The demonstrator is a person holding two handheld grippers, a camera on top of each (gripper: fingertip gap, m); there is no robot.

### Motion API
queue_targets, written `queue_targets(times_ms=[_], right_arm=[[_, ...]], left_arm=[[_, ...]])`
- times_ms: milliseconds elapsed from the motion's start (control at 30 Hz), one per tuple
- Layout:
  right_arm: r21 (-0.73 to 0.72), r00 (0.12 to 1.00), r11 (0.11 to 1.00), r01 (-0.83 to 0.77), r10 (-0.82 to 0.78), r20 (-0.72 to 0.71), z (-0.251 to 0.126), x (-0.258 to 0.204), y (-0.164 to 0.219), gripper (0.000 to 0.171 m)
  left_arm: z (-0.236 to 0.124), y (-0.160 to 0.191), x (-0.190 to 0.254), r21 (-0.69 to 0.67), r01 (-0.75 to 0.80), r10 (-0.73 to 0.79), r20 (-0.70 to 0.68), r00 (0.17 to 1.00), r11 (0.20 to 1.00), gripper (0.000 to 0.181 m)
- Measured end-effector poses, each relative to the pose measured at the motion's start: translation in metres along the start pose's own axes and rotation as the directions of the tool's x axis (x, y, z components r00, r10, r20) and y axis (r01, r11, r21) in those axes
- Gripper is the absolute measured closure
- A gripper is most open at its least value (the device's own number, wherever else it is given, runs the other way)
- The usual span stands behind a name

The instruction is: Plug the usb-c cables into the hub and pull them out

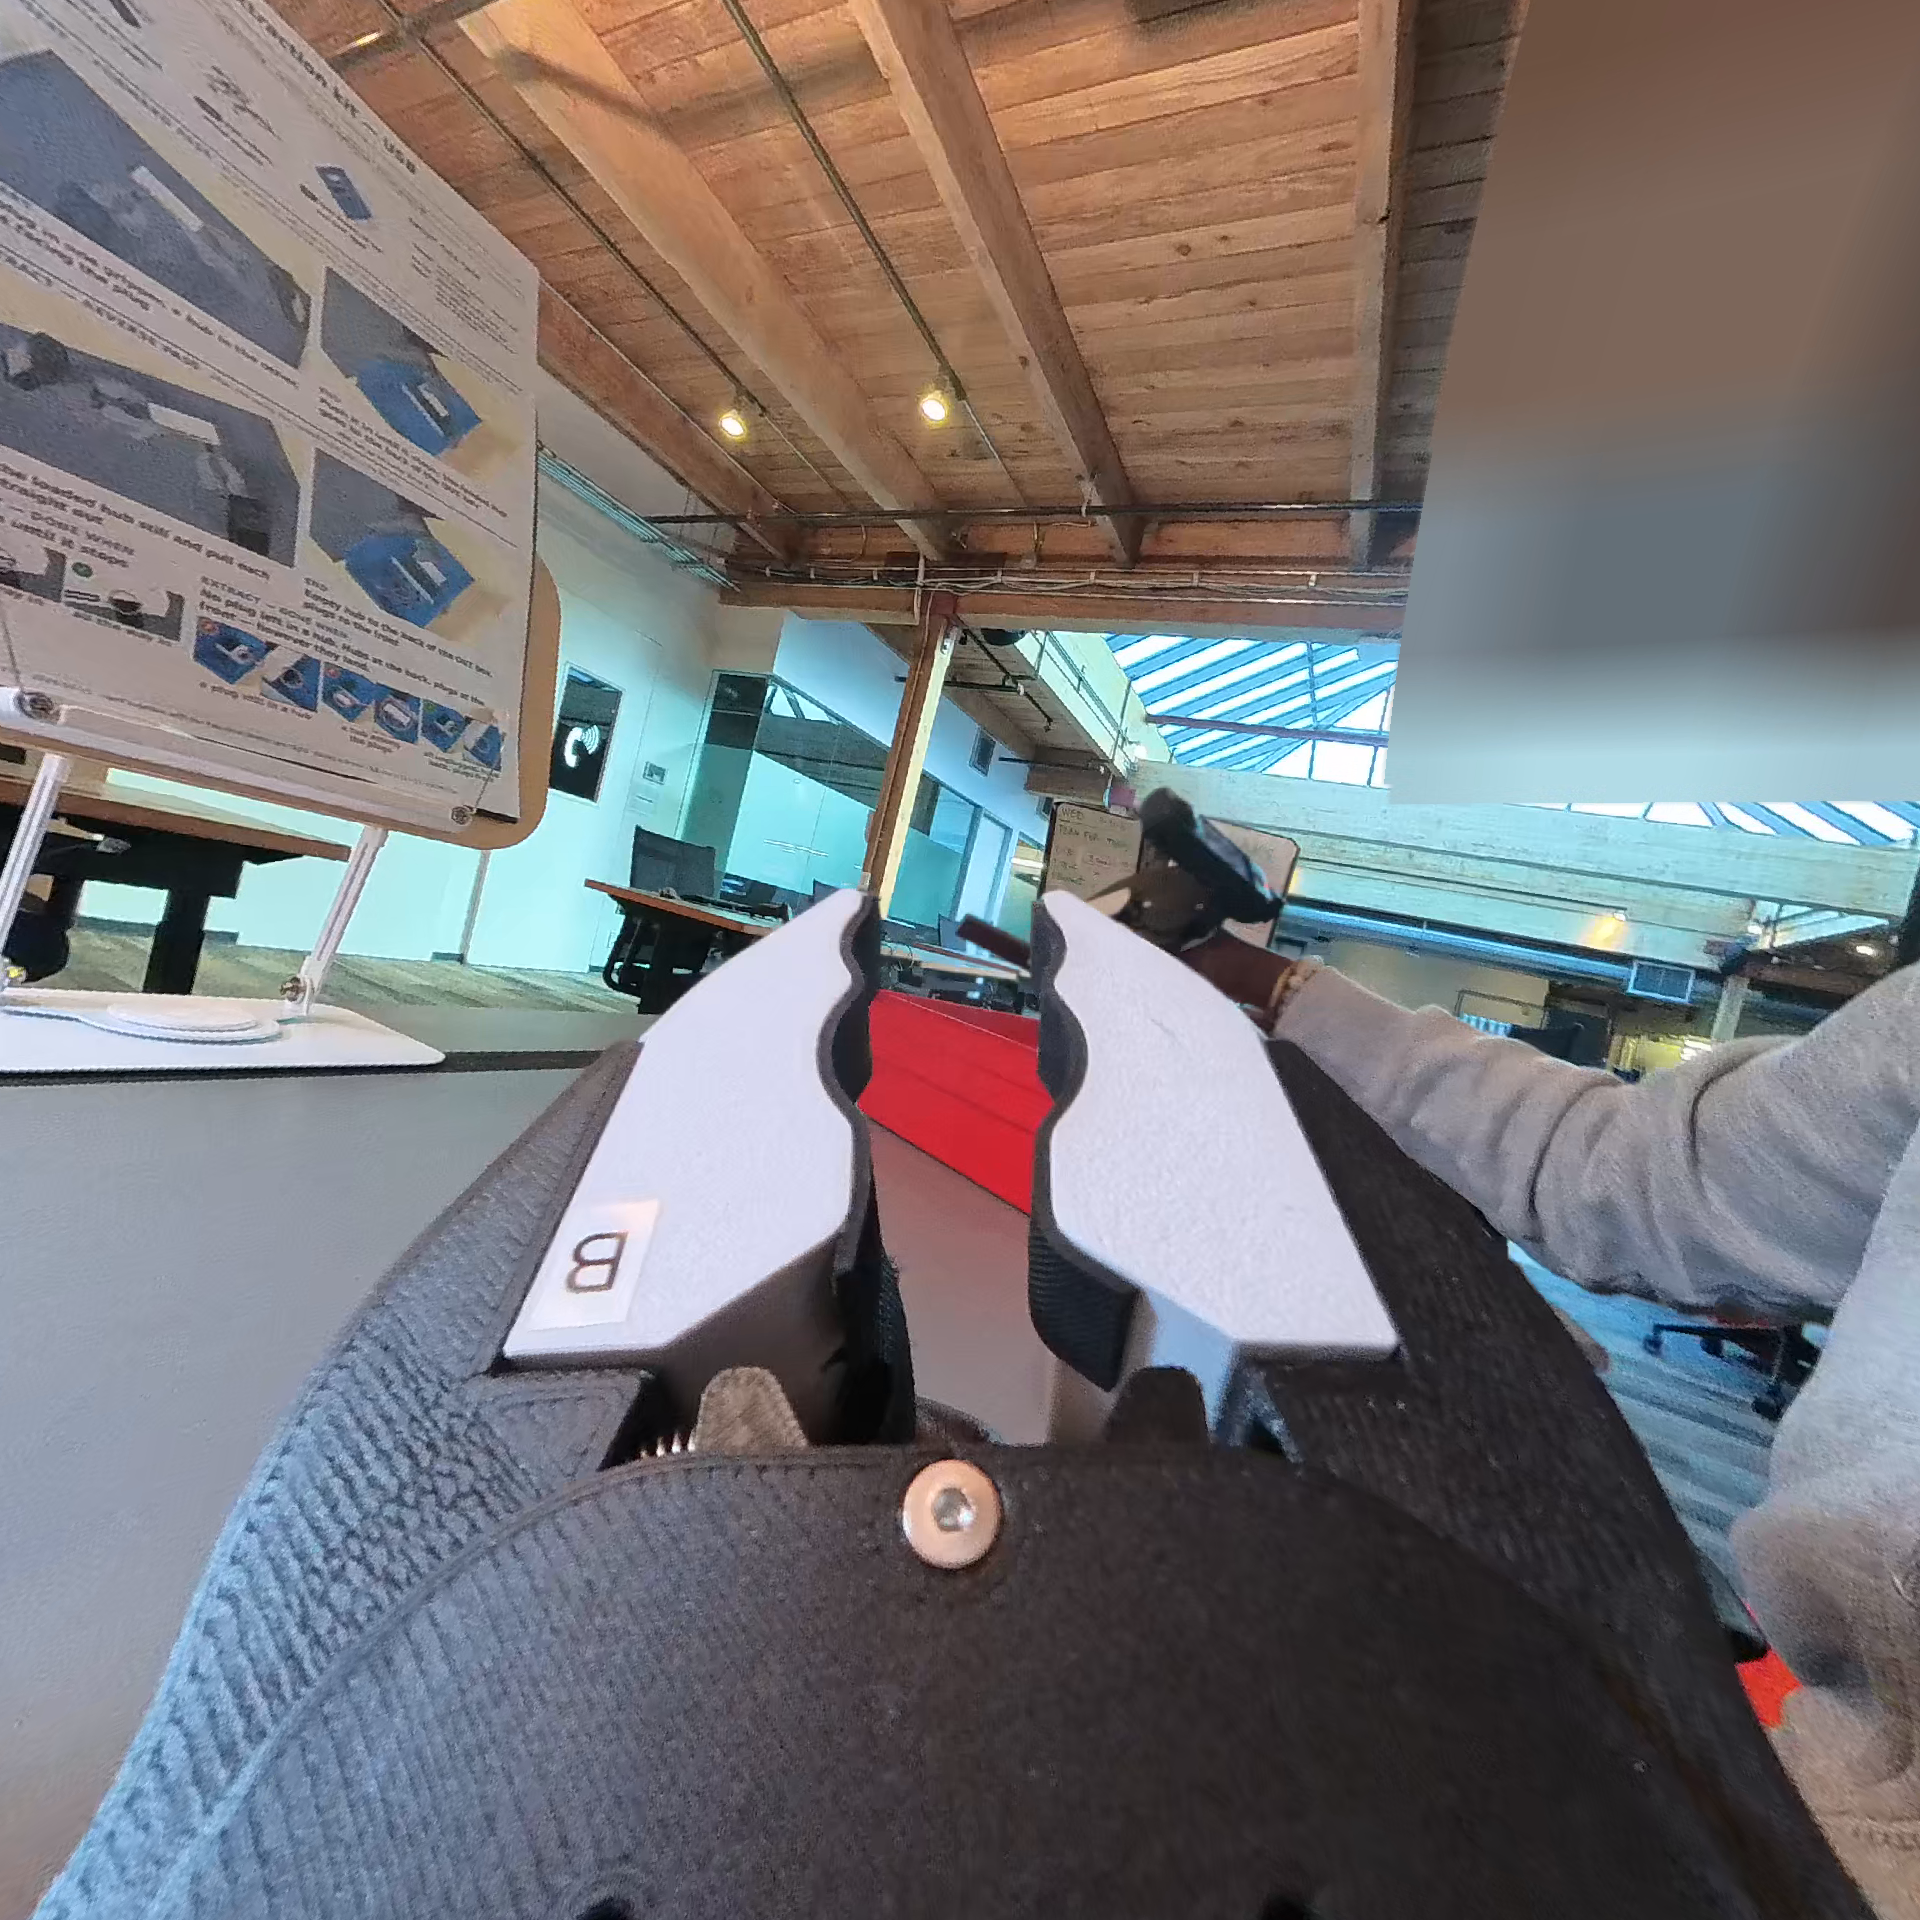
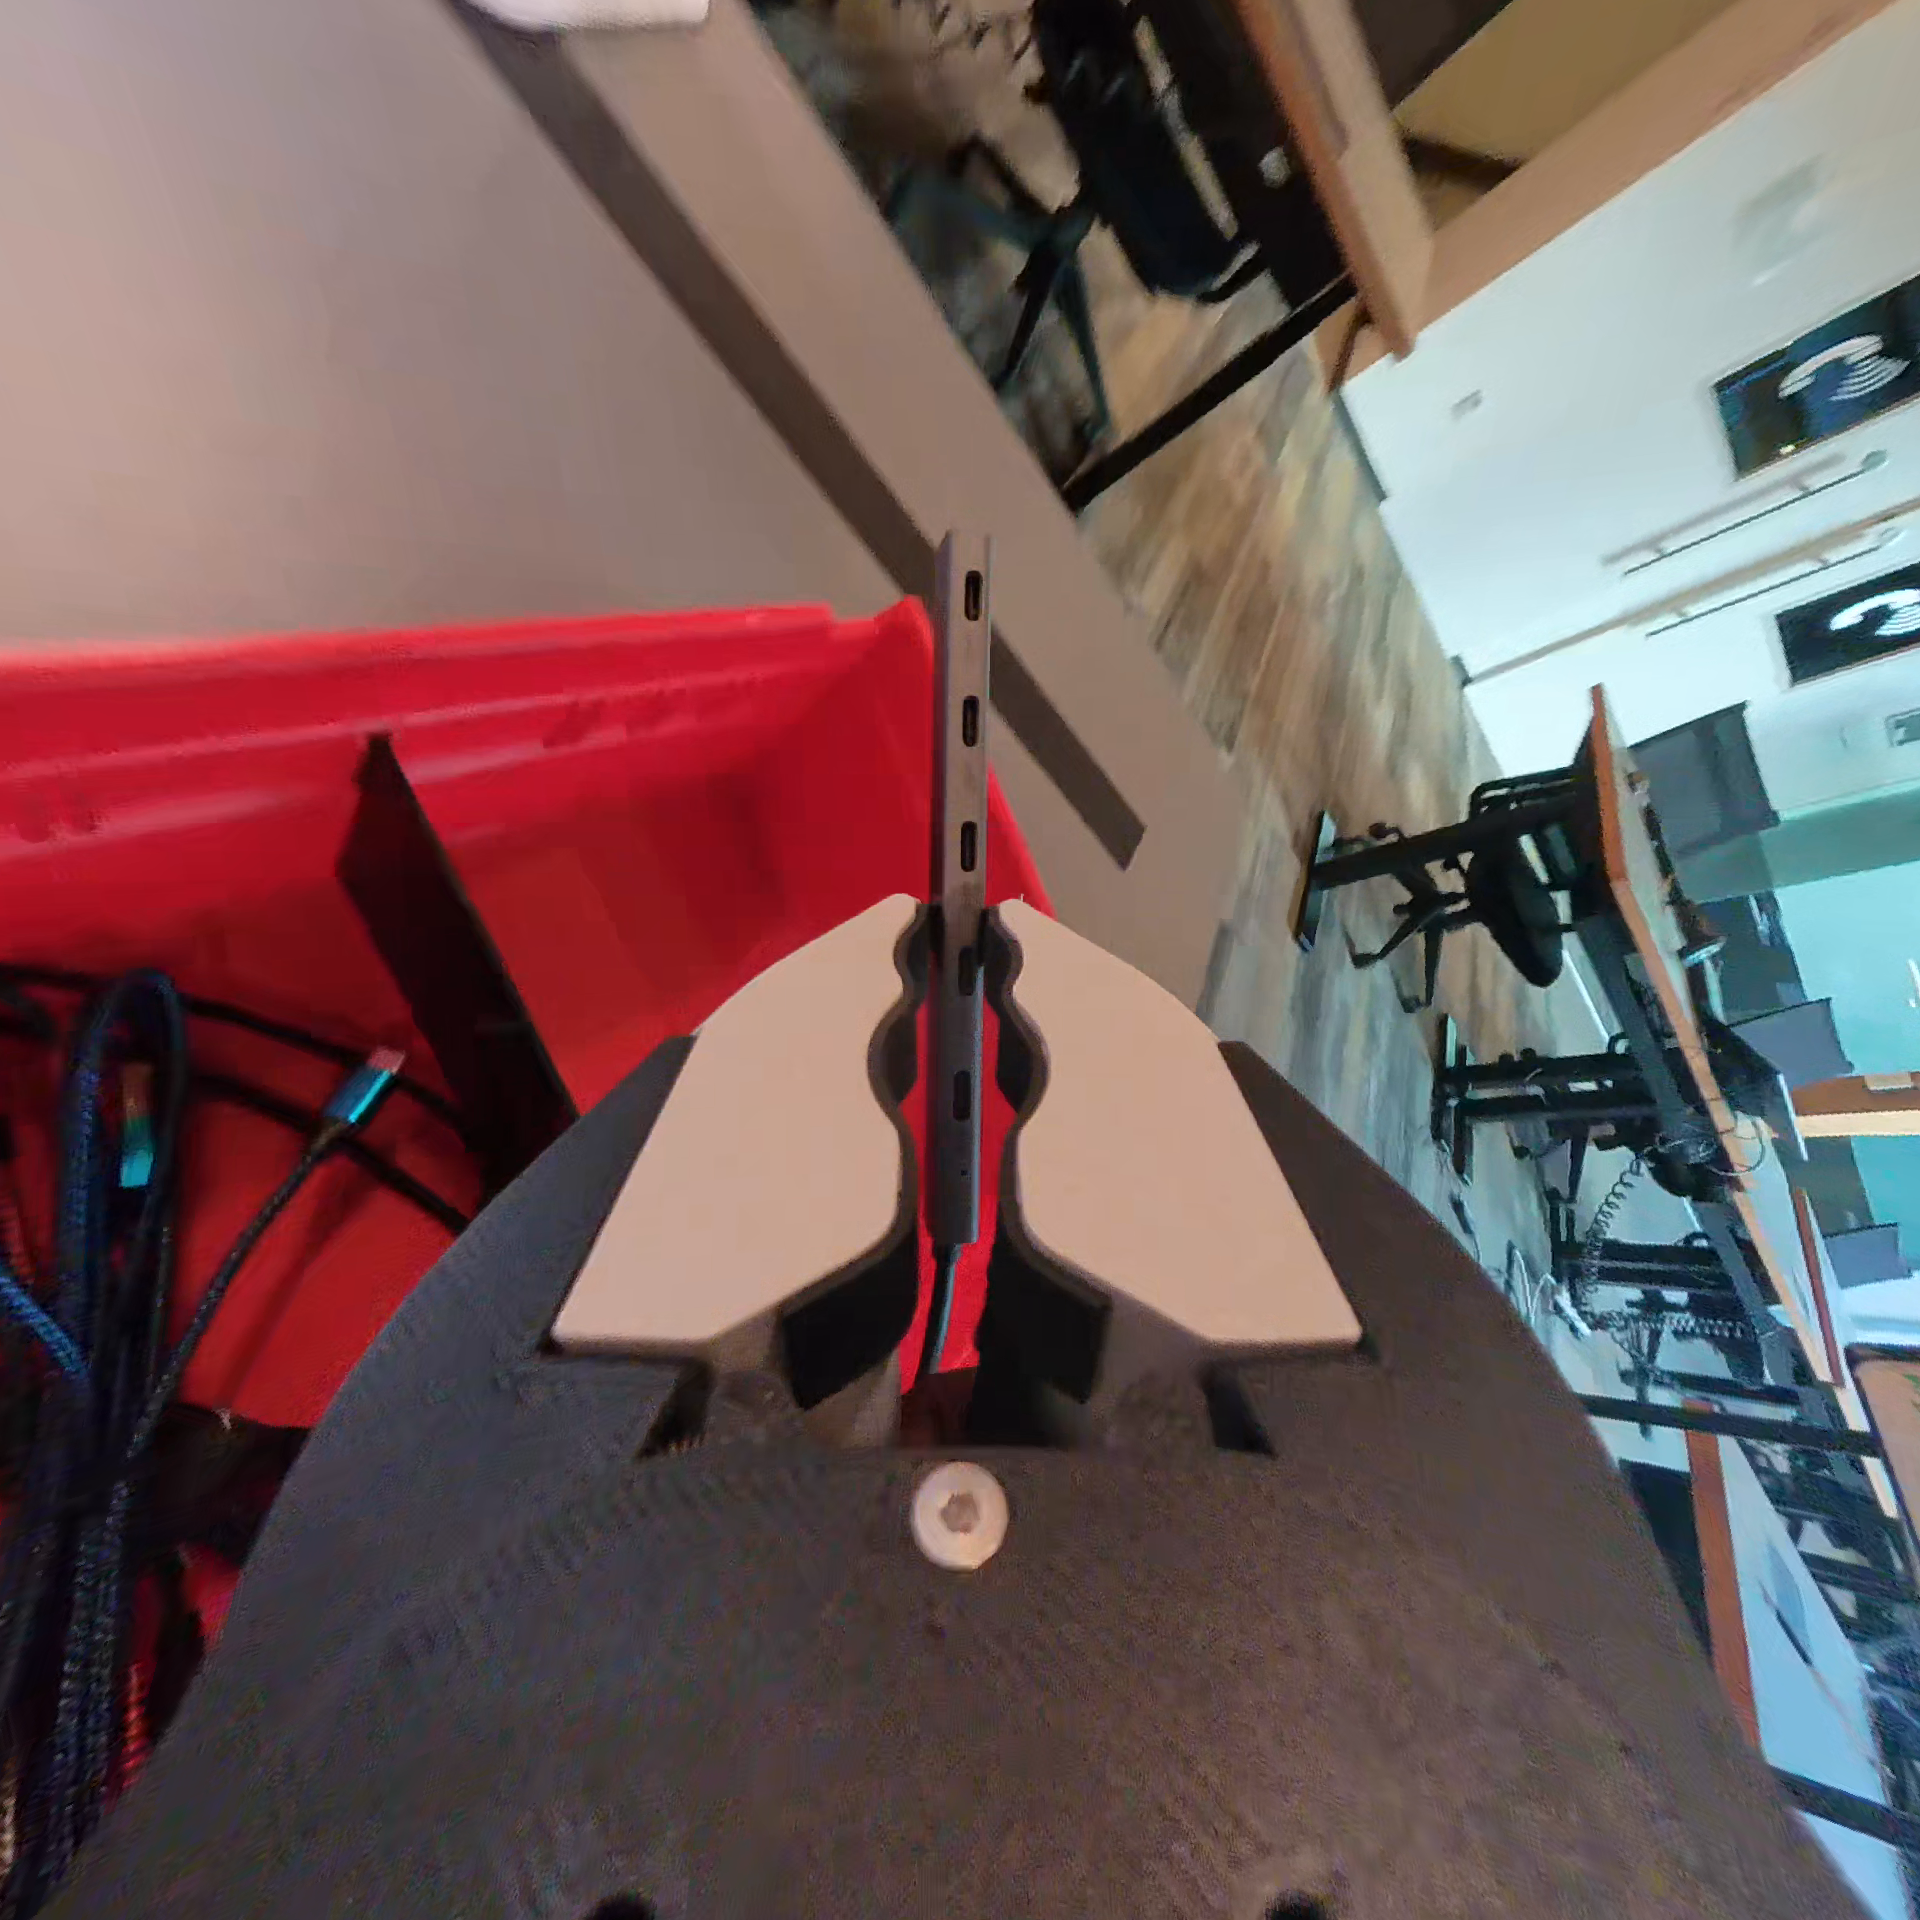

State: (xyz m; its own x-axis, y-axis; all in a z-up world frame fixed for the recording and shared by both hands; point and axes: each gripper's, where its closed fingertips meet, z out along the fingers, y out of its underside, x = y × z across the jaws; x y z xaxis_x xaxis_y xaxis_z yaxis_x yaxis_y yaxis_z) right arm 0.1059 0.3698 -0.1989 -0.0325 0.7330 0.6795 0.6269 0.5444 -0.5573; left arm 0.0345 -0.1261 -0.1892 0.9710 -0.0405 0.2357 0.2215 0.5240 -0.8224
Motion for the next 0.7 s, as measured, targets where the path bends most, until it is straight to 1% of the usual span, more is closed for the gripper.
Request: queue_targets(times_ms=[100, 200, 267, 300, 400, 467, 533, 567, 633, 667, 700], right_arm=[[-0.062, 0.998, 0.998, 0.0, 0.004, 0.062, 0.017, -0.014, 0.012, 0.161], [-0.134, 0.988, 0.989, -0.061, 0.078, 0.131, 0.027, -0.028, 0.022, 0.16], [-0.175, 0.97, 0.975, -0.133, 0.165, 0.177, 0.03, -0.037, 0.024, 0.142], [-0.184, 0.964, 0.969, -0.165, 0.198, 0.18, 0.031, -0.037, 0.024, 0.141], [-0.151, 0.958, 0.962, -0.228, 0.249, 0.139, 0.026, -0.03, 0.015, 0.138], [-0.086, 0.943, 0.947, -0.309, 0.317, 0.105, 0.014, -0.022, -0.001, 0.135], [0.07, 0.909, 0.91, -0.41, 0.401, 0.113, -0.008, -0.018, -0.035, 0.131], [0.167, 0.888, 0.873, -0.457, 0.44, 0.134, -0.022, -0.018, -0.055, 0.13], [0.343, 0.83, 0.756, -0.558, 0.516, 0.213, -0.056, -0.024, -0.091, 0.122], [0.421, 0.791, 0.67, -0.612, 0.537, 0.294, -0.075, -0.033, -0.11, 0.115], [0.484, 0.738, 0.559, -0.673, 0.545, 0.397, -0.097, -0.045, -0.129, 0.106]], left_arm=[[0.002, 0.003, 0.003, -0.019, -0.014, 0.014, -0.009, 1.0, 1.0, 0.153], [0.002, 0.003, 0.003, -0.018, -0.012, 0.012, -0.009, 1.0, 1.0, 0.153], [0.002, 0.002, 0.003, -0.015, -0.01, 0.01, -0.008, 1.0, 1.0, 0.153], [0.002, 0.002, 0.003, -0.016, -0.011, 0.011, -0.009, 1.0, 1.0, 0.153], [0.002, 0.003, 0.004, -0.02, -0.015, 0.015, -0.009, 1.0, 1.0, 0.153], [0.002, 0.003, 0.004, -0.019, -0.014, 0.013, -0.008, 1.0, 1.0, 0.153], [0.003, 0.003, 0.004, -0.019, -0.012, 0.012, -0.007, 1.0, 1.0, 0.153], [0.003, 0.003, 0.004, -0.02, -0.012, 0.012, -0.007, 1.0, 1.0, 0.153], [0.003, 0.003, 0.004, -0.023, -0.015, 0.015, -0.008, 1.0, 1.0, 0.153], [0.003, 0.003, 0.005, -0.023, -0.016, 0.016, -0.008, 1.0, 1.0, 0.153], [0.003, 0.003, 0.005, -0.023, -0.017, 0.017, -0.008, 1.0, 1.0, 0.153]])
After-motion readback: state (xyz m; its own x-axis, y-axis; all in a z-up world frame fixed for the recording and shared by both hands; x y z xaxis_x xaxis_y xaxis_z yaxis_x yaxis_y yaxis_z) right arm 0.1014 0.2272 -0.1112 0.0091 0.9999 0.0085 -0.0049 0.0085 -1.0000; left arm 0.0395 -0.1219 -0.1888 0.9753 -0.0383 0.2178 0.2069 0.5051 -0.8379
